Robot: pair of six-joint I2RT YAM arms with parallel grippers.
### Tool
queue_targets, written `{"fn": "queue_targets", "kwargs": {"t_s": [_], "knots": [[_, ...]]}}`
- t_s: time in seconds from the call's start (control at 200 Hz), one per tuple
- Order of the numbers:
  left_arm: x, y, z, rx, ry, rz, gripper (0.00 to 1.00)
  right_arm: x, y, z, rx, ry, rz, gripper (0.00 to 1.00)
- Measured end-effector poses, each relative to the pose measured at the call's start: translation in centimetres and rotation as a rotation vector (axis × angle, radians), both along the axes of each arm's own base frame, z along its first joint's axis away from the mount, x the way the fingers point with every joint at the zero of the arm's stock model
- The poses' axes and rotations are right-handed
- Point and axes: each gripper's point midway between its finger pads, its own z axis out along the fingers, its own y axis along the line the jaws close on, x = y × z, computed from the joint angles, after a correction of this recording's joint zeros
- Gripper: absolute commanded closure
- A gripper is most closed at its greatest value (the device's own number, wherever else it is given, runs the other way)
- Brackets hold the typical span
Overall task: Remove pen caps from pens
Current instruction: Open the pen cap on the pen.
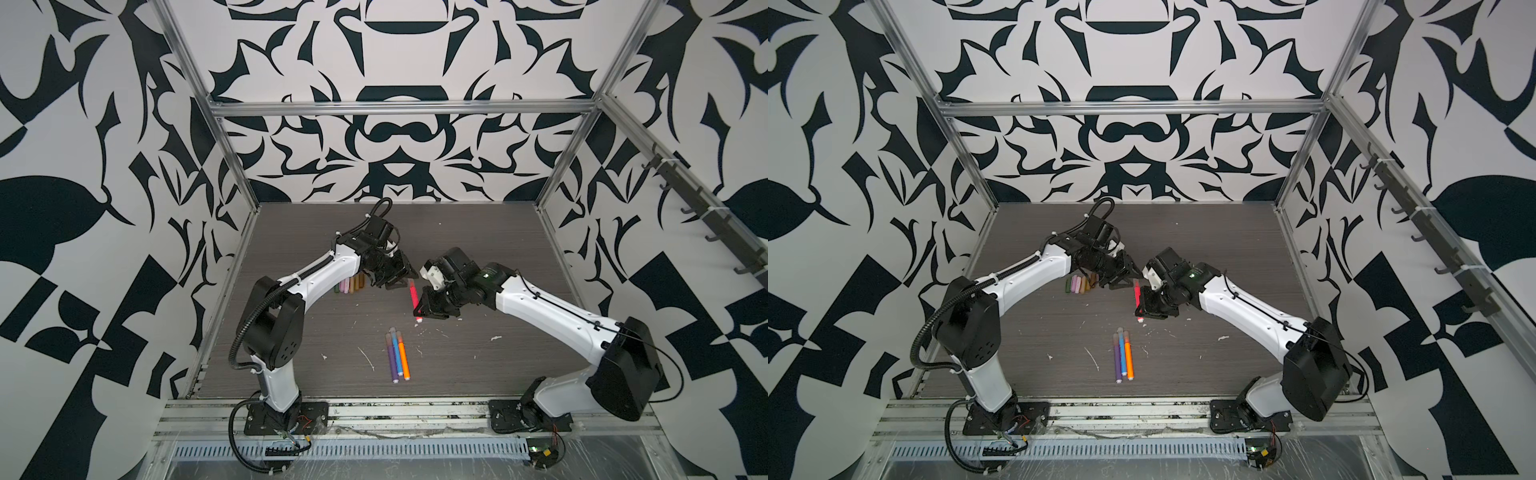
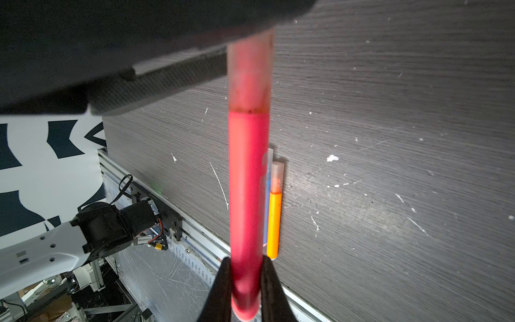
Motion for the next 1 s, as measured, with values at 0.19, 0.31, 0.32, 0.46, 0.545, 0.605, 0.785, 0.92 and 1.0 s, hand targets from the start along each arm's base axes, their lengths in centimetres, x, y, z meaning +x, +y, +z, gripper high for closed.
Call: {"fn": "queue_targets", "kwargs": {"t_s": [0.19, 0.31, 0.32, 0.46, 0.545, 0.605, 0.785, 0.92, 1.0], "knots": [[0.4, -0.3, 0.3, -0.007, -0.007, -0.003, 0.77, 0.2, 0.0, 0.3, 0.009, 0.0, -0.004, 1.0], [0.5, -0.4, 0.3, -0.008, -0.012, -0.006, 0.8, 0.5, -0.2, 0.4, 0.015, 0.0, -0.013, 1.0], [0.5, -0.4, 0.3, -0.008, -0.013, -0.006, 0.8, 0.5, -0.2, 0.5, 0.016, 0.001, -0.013, 1.0], [0.8, -0.6, 0.5, -0.013, -0.021, -0.008, 0.78, 0.9, -0.4, 0.7, 0.024, -0.001, -0.023, 1.0], [0.9, -0.8, 0.6, -0.015, -0.022, -0.008, 0.77, 1.1, -0.5, 0.8, 0.026, 0.0, -0.028, 1.0], [0.9, -0.8, 0.6, -0.017, -0.022, -0.01, 0.75, 1.2, -0.6, 0.8, 0.026, 0.0, -0.03, 1.0], [0.8, -1.2, 1.0, -0.03, -0.02, -0.027, 0.68, 1.7, -0.8, 1.1, 0.031, -0.007, -0.043, 1.0], [0.8, -1.4, 1.1, -0.035, -0.024, -0.034, 0.82, 1.8, -0.8, 1.2, 0.032, -0.008, -0.046, 1.0], [0.7, -1.3, 1.0, -0.032, -0.032, -0.044, 0.86, 1.8, -0.8, 1.2, 0.031, -0.007, -0.046, 1.0]]}}
